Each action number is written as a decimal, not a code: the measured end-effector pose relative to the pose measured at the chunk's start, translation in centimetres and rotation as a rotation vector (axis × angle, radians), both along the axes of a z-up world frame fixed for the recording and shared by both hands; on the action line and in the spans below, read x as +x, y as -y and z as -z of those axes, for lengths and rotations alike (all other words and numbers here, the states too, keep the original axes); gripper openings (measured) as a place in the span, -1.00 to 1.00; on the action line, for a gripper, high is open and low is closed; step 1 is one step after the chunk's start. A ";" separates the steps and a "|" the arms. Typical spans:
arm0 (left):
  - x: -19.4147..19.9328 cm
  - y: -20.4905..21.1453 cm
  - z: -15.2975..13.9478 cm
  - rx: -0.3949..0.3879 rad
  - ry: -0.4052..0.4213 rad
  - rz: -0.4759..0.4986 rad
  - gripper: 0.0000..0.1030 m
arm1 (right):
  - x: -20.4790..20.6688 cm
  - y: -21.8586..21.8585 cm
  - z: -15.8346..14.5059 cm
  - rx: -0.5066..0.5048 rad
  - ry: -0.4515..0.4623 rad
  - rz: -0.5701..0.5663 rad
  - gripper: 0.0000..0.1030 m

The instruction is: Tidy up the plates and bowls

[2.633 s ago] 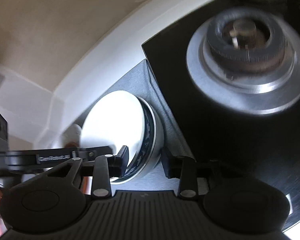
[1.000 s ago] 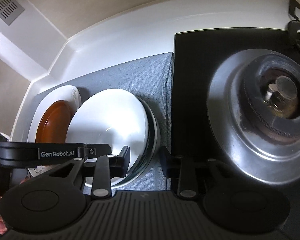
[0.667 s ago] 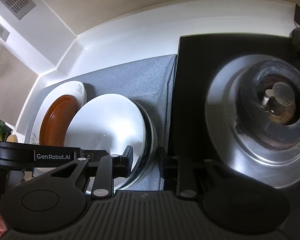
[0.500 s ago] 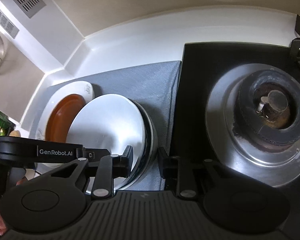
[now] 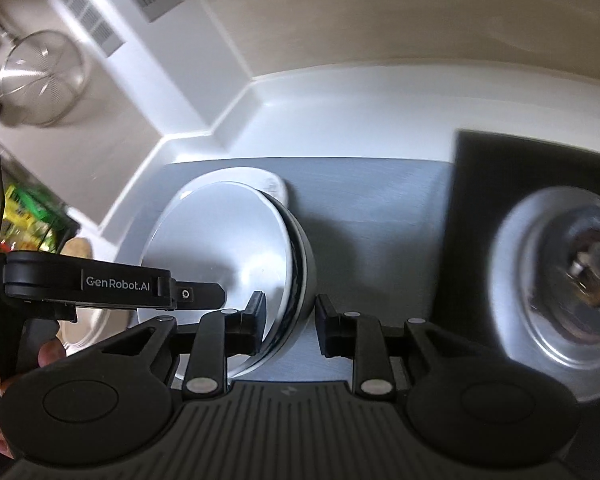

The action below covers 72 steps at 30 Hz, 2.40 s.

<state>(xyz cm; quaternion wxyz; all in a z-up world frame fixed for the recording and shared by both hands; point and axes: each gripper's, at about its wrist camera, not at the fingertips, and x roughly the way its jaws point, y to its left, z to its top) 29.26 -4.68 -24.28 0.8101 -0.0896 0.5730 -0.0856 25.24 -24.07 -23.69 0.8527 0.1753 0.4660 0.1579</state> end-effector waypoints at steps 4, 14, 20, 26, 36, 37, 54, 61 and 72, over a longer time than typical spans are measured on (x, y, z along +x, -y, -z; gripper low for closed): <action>-0.1 -3.3 -0.7 -0.003 -0.003 -0.071 -0.39 | 1.3 -2.7 -0.8 0.007 0.005 -0.072 -0.45; -1.7 -11.1 -2.4 0.051 0.020 -0.248 -0.39 | 3.4 -11.6 -2.0 0.043 0.004 -0.243 -0.45; -2.5 -15.6 -3.3 0.058 0.030 -0.330 -0.38 | 4.1 -16.9 -2.9 0.047 0.017 -0.329 -0.45; -2.8 -20.0 -4.7 0.080 0.041 -0.379 -0.38 | 4.8 -21.7 -4.0 0.042 0.030 -0.407 -0.45; -1.6 -24.8 -7.0 0.072 0.055 -0.394 -0.37 | 5.7 -26.5 -6.2 0.036 0.053 -0.417 -0.45; -1.3 -25.1 -7.2 0.061 0.057 -0.400 -0.37 | 5.9 -26.8 -6.5 0.044 0.057 -0.405 -0.45; 3.3 -28.7 -3.5 0.043 -0.070 -0.206 -0.39 | 5.4 -31.0 -3.9 -0.073 -0.008 -0.288 -0.49; 3.3 -29.1 -1.6 0.067 -0.096 -0.083 -0.37 | 4.0 -31.6 -2.0 -0.073 -0.066 -0.213 -0.49; 2.4 -29.4 1.7 0.057 -0.164 0.012 -0.33 | 1.7 -32.6 0.6 -0.101 -0.131 -0.158 -0.49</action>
